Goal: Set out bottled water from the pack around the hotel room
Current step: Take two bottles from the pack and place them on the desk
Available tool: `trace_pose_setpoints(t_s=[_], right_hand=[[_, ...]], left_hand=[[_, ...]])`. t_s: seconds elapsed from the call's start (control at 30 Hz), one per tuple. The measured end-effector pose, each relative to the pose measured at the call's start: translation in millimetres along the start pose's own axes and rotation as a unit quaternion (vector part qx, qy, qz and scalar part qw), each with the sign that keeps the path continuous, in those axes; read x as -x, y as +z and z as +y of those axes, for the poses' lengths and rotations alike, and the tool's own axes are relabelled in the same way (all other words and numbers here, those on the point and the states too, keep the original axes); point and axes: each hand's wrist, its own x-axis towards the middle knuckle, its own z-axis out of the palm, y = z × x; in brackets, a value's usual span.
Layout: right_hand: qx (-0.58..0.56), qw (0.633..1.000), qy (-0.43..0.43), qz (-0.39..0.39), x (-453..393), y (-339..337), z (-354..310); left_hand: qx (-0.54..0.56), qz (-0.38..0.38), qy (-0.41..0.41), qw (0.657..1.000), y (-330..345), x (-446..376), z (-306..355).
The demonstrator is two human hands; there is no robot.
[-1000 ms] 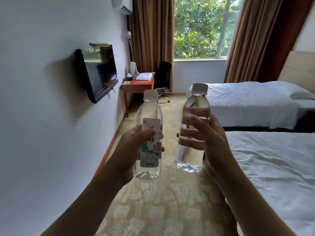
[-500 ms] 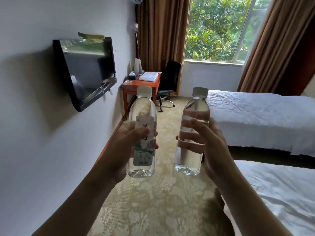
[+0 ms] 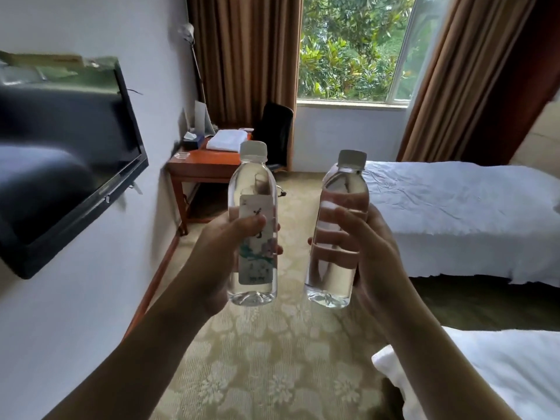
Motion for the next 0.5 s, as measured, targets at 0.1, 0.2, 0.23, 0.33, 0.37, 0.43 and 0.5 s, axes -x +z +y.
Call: trace_pose_setpoints(t_s=[0.1,0.2,0.23,0.33,0.37,0.43,0.5], right_hand=[[-0.013,1.000,-0.008,-0.002,-76.9,-15.6,23.9],[-0.024,1.000,-0.013,-0.006,-159.6,-32.6,46.8],[-0.025,1.000,-0.011,-0.012,-188.6,-38.5,53.9],[-0.024,0.999,-0.002,-0.029,-279.5,-51.7,72.0],[-0.025,0.999,-0.002,-0.034,-308.7,-54.4,77.3],[-0.029,0.998,0.003,-0.052,-362.8,-56.9,87.3],[-0.038,0.996,0.017,-0.075,-409.8,-56.3,97.2]], left_hand=[[-0.008,0.003,0.002,1.000,2.7,-77.1,-13.9],[-0.016,0.025,0.001,1.000,7.4,-156.4,-26.1],[-0.024,0.032,-0.001,0.999,9.4,-182.8,-29.5],[-0.054,0.059,-0.008,0.997,11.9,-261.2,-38.1],[-0.058,0.068,-0.004,0.996,11.4,-285.8,-39.4],[-0.061,0.088,0.004,0.994,6.7,-332.1,-43.9],[-0.056,0.112,0.004,0.992,0.9,-372.7,-48.2]])
